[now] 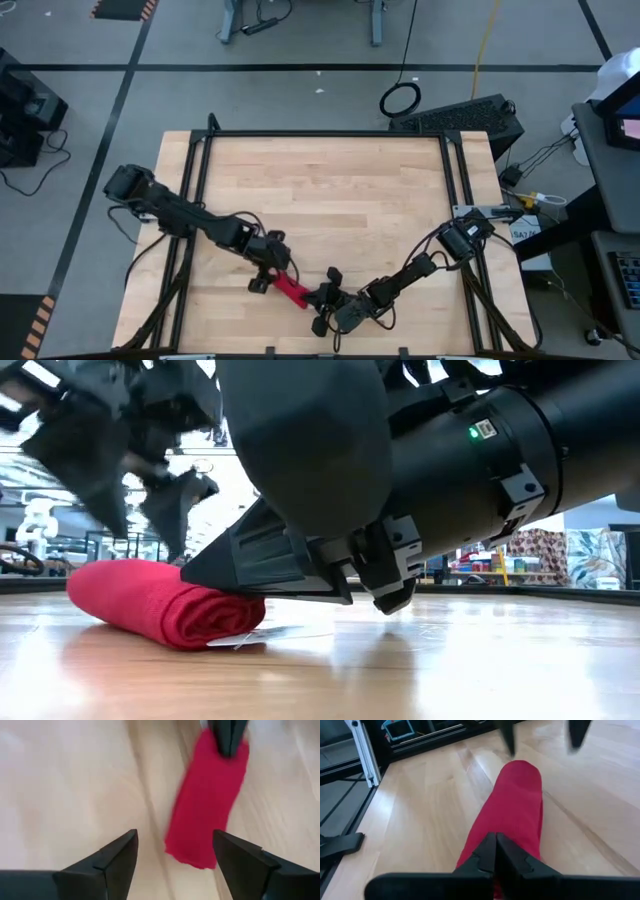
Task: Roll towel
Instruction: Roll the red towel
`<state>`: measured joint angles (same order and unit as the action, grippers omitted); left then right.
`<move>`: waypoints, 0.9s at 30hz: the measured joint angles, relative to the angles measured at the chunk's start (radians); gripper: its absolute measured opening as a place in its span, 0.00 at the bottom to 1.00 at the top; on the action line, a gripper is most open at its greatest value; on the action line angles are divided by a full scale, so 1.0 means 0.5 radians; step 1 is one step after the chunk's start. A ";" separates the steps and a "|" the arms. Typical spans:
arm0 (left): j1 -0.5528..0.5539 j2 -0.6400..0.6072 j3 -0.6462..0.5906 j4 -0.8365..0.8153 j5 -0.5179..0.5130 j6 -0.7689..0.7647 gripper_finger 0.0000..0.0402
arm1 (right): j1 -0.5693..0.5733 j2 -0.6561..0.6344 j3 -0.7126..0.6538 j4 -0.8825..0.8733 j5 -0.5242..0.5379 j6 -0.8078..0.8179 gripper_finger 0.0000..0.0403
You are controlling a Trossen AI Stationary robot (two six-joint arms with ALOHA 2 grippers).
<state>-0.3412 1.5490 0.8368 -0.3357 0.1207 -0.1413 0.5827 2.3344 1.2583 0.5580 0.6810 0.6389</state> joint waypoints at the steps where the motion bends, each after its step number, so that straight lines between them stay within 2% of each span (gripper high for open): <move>1: -0.002 -0.052 0.000 0.001 -0.055 -0.001 0.65 | 0.001 0.000 0.000 -0.014 0.000 0.007 0.01; 3: -0.031 -0.135 -0.008 0.105 -0.120 -0.018 0.63 | 0.001 0.000 0.000 -0.019 -0.004 0.008 0.01; 8: -0.248 -0.170 -0.162 0.740 -0.120 -0.015 0.56 | 0.001 0.002 -0.001 -0.017 -0.002 0.008 0.01; 14: -0.441 0.041 -0.479 1.531 -0.521 -0.006 0.37 | 0.001 0.002 -0.003 -0.011 -0.003 -0.006 0.01; 17: -0.448 0.163 -0.632 2.048 -0.546 -0.016 0.26 | 0.001 0.002 -0.004 -0.006 -0.003 -0.046 0.01; 19: -0.446 0.244 -0.704 2.267 -0.552 -0.017 0.19 | 0.001 0.002 -0.004 -0.005 -0.004 -0.056 0.01; 24: -0.439 0.401 -0.761 2.365 -0.564 -0.017 0.04 | 0.001 0.002 -0.005 -0.007 -0.002 -0.046 0.01; 27: -0.439 0.504 -0.761 2.397 -0.567 -0.037 0.01 | 0.001 0.002 -0.005 -0.009 -0.001 -0.045 0.01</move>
<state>-0.5606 1.8013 0.4564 0.8627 -0.1626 -0.1597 0.5834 2.3356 1.2556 0.5534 0.6807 0.6162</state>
